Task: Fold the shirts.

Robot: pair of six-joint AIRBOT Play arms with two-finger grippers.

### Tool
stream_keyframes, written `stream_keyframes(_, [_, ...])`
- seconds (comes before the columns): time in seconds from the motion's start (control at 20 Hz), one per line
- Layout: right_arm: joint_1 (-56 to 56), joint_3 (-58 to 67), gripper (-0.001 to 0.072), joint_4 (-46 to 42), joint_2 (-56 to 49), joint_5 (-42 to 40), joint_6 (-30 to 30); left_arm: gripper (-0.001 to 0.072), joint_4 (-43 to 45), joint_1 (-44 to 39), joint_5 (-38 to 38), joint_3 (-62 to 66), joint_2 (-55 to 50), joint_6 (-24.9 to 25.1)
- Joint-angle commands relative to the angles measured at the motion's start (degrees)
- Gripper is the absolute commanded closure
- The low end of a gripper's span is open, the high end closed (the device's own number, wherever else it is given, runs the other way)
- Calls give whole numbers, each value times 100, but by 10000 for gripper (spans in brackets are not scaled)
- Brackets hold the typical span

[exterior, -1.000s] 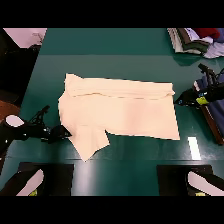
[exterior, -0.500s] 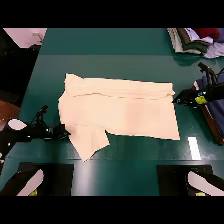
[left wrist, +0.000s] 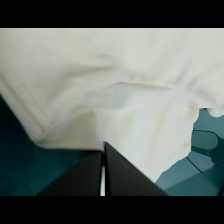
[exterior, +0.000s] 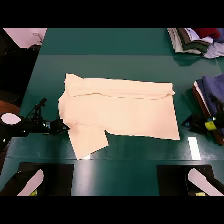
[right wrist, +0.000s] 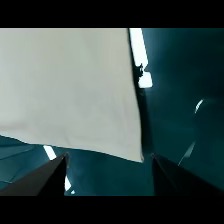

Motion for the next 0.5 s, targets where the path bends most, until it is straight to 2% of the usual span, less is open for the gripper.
stream_keyframes(0.0, [-907,-846,213,192,-114,-46,-466,682,-11,0,-4,74,4,22])
stream_keyframes(0.2, [-1014,-1058,216,623,-553,-356,-656,681,-11,2,26,74,4,22])
stream_keyframes(0.25, [-957,-1058,250,695,-629,-422,-671,681,-9,2,50,74,4,24])
stream_keyframes(0.3, [-852,-1056,377,691,-684,-487,-673,681,-9,2,68,74,4,24])
stream_keyframes(0.45, [-472,-1045,434,656,-743,-645,-673,681,-7,2,46,74,4,24])
